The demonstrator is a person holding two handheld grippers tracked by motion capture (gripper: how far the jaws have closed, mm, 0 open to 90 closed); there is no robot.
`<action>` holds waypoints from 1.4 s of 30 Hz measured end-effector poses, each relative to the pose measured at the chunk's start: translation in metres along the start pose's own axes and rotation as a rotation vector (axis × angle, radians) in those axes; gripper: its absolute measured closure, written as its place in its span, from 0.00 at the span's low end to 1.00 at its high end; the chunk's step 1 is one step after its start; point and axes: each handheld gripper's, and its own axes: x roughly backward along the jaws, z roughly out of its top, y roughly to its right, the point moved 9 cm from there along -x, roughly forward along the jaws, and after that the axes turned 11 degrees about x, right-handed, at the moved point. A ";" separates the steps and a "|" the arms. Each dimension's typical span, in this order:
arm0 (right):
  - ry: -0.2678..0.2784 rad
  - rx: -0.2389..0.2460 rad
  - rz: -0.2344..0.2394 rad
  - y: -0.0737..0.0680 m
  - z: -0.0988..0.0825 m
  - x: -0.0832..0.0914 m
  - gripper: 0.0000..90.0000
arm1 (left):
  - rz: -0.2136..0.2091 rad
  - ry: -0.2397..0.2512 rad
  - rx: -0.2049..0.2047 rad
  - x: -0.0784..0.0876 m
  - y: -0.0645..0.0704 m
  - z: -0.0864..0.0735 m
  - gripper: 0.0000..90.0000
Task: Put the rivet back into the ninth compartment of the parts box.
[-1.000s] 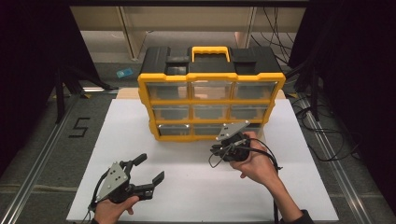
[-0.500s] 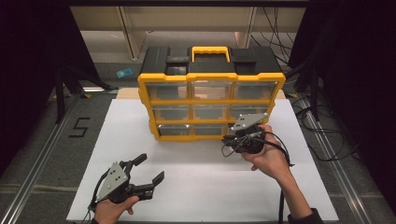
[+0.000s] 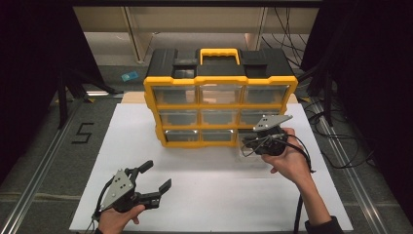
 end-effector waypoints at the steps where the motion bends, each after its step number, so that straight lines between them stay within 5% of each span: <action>1: -0.004 0.003 0.003 0.002 -0.001 0.000 0.93 | 0.000 0.000 0.001 0.000 0.000 0.000 0.18; 18: -0.034 -0.066 -0.038 0.020 -0.024 -0.006 0.92 | 0.000 -0.001 0.001 0.000 0.000 0.000 0.18; 29: -0.009 -0.120 -0.033 0.018 -0.019 -0.004 0.58 | -0.001 0.002 0.001 0.000 0.000 0.000 0.18; 42: 0.128 -0.130 0.008 -0.001 -0.001 0.003 0.44 | -0.001 0.002 0.000 0.000 0.000 0.000 0.18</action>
